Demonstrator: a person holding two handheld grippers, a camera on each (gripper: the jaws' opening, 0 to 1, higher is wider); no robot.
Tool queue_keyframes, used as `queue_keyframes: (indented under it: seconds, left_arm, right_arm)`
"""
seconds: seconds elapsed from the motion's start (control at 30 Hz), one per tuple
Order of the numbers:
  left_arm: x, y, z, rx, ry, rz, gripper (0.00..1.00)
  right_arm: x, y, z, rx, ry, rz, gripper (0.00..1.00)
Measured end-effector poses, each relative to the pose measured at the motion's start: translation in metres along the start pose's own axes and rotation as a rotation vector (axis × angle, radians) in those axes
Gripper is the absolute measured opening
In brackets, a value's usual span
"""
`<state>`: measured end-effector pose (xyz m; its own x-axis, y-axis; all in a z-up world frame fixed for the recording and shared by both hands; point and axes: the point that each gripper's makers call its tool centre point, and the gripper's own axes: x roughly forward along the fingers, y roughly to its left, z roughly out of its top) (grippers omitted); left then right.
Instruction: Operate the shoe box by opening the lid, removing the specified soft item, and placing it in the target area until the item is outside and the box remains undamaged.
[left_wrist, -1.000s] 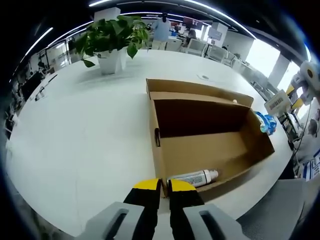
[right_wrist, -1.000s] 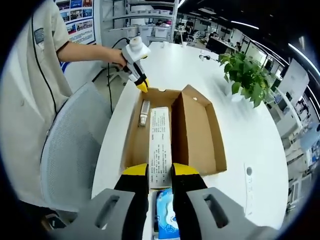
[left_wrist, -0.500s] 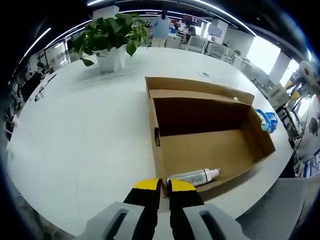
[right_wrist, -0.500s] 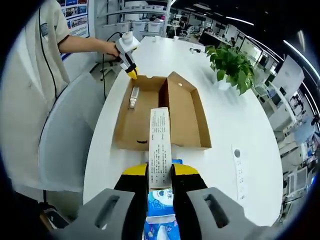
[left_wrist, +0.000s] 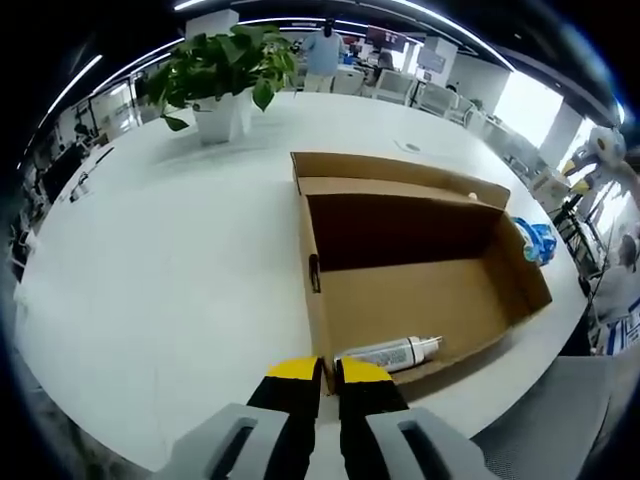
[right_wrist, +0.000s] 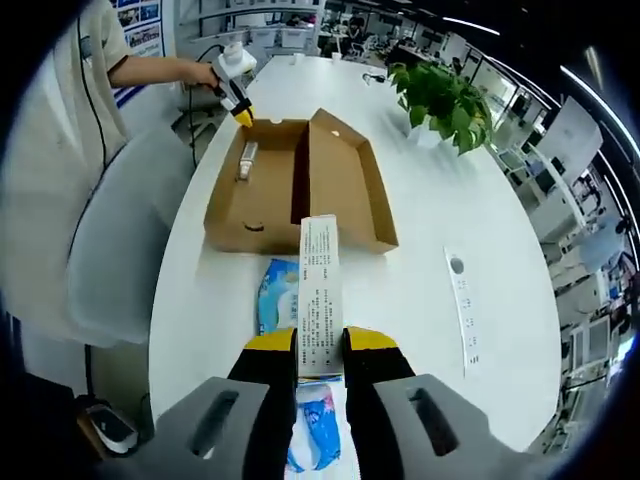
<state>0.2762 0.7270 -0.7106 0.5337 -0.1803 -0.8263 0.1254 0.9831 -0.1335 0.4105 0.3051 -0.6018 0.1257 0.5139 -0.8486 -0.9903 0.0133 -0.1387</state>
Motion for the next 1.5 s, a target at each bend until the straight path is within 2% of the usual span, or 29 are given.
queue_keyframes:
  seconds: [0.3,1.1,1.3,1.4,1.5]
  left_arm:
    - [0.001,0.000,0.000,0.006,0.005,0.000,0.06]
    - [0.002,0.000,0.000,0.009,0.024,-0.003,0.06]
    - [0.002,0.001,0.001,0.014,0.036,0.003,0.06]
    - [0.002,0.001,0.001,0.012,0.041,0.006,0.06]
    - [0.002,0.002,0.001,-0.007,0.043,0.004,0.06]
  right_arm:
    - [0.007,-0.014,-0.038,0.019,0.054,-0.013,0.14]
    - [0.043,-0.043,-0.137,0.083,0.187,0.001,0.15]
    - [0.050,-0.042,-0.155,0.081,0.209,0.017,0.15]
    - [0.049,-0.043,-0.159,0.093,0.197,0.018,0.15]
    - [0.050,-0.043,-0.167,0.080,0.219,0.022,0.15]
